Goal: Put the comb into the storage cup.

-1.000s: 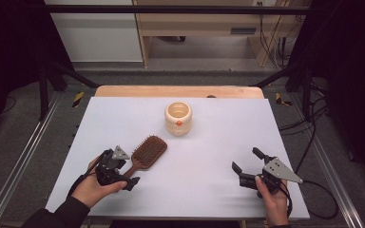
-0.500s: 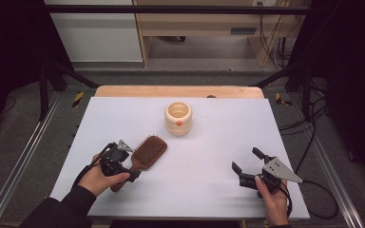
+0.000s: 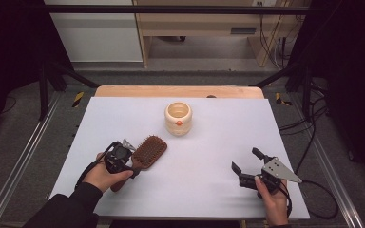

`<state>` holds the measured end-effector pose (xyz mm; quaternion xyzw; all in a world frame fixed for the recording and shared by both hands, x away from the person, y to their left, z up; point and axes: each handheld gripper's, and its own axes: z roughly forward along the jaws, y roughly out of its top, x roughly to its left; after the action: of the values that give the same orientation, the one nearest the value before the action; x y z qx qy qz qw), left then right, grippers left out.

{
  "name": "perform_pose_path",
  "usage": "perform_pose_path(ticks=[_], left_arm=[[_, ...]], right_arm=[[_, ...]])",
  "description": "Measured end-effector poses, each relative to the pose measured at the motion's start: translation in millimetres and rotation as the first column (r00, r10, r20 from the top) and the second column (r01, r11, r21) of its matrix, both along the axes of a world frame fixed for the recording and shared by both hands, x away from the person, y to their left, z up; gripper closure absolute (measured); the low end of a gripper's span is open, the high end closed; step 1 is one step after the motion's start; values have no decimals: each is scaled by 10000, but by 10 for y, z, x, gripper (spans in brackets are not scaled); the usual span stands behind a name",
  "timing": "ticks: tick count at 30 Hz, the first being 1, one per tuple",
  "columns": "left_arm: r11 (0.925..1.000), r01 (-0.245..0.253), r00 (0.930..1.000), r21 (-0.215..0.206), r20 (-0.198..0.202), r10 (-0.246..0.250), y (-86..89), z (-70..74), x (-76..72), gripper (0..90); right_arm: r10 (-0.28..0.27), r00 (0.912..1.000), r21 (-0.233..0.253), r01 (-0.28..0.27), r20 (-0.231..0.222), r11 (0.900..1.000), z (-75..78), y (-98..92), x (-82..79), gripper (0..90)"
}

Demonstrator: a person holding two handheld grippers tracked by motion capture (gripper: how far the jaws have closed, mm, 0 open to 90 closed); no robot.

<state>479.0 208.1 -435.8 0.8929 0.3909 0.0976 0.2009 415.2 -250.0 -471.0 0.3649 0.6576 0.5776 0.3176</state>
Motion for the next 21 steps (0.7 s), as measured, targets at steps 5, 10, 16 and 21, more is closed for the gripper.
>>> perform_pose_path(ticks=[5, 10, 16, 21], left_arm=[[10000, 64, 9994, -23, -343, -64, -14, -41, 16, 470], [9989, 216, 9989, 420, -418, -199, -57, -89, 18, 525], [9982, 166, 9988, 575, -477, -139, -54, -122, 41, 588], [9988, 89, 9992, 478, -386, -71, -47, -147, 29, 601]], right_arm=[[-86, 10000, 135, 86, -6, 9999, 8, -28, 0, 56], [-54, 10000, 110, 54, -18, 9999, 5, -21, 0, 56], [-26, 10000, 131, 27, -77, 9999, 3, -15, 1, 56], [-23, 10000, 135, 24, -82, 9999, 3, -16, 1, 56]])
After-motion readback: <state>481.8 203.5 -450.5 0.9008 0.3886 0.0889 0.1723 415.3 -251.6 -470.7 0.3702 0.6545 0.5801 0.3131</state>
